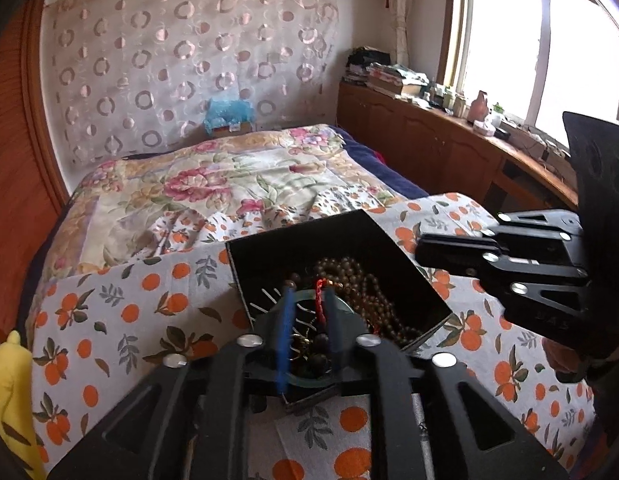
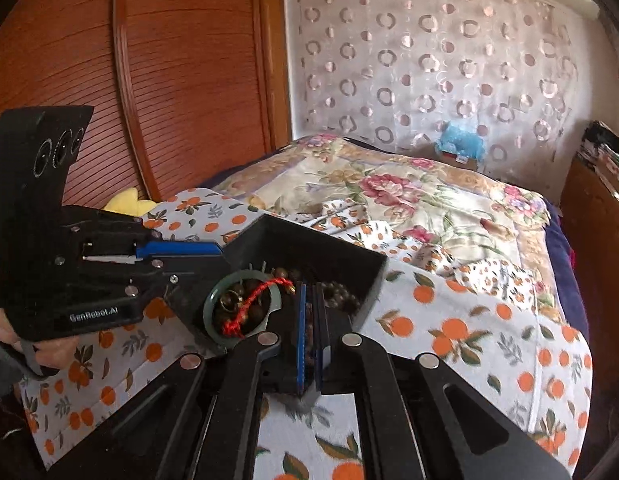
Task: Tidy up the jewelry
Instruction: 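Carry both items over the black box and open both tools, then withdraw both tools toward the remaining charms on the cover, then grasp the green gem charm with the left tool while the right approaches the gold flower earring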
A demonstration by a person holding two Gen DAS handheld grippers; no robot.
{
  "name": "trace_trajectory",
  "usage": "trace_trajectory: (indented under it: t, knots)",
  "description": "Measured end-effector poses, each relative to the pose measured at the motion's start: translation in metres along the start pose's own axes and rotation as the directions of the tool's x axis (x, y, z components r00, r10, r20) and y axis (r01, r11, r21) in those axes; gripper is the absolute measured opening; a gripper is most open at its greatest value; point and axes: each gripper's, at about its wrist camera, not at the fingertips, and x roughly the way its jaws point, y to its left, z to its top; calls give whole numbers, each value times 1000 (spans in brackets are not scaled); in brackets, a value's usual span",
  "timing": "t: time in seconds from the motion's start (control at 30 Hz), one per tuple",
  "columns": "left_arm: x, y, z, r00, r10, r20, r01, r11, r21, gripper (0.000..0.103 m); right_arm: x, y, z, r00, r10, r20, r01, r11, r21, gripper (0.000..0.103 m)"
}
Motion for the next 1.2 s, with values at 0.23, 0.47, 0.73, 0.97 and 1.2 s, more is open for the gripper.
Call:
trace_trajectory:
  t: [0.23,0.47,0.73,0.97,1.2]
  knots:
    - [-28,-8,-16,1000,10,28,-10,1000,0,39,-34,11,-38,999,-41,-33,41,999,20,6]
    - [-44,-22,-38,1000,2,8,-3,999,32,42,-50,32,-83,994,-38,-102,40,999,15,12]
    - [-42,-32,-60,999,-32,-44,34,999,37,42,-52,59,-121,984,-7,-180,7,1000,-1,26]
    - [-43,-33,-65,998,-36,-48,38,999,38,42,-44,72,-126,975,-13,-223,4,999,-39,26]
    - [-38,-37,-71,997,-39,-73,43,998,41,43,-38,71,-127,970,-62,-233,47,997,-69,19]
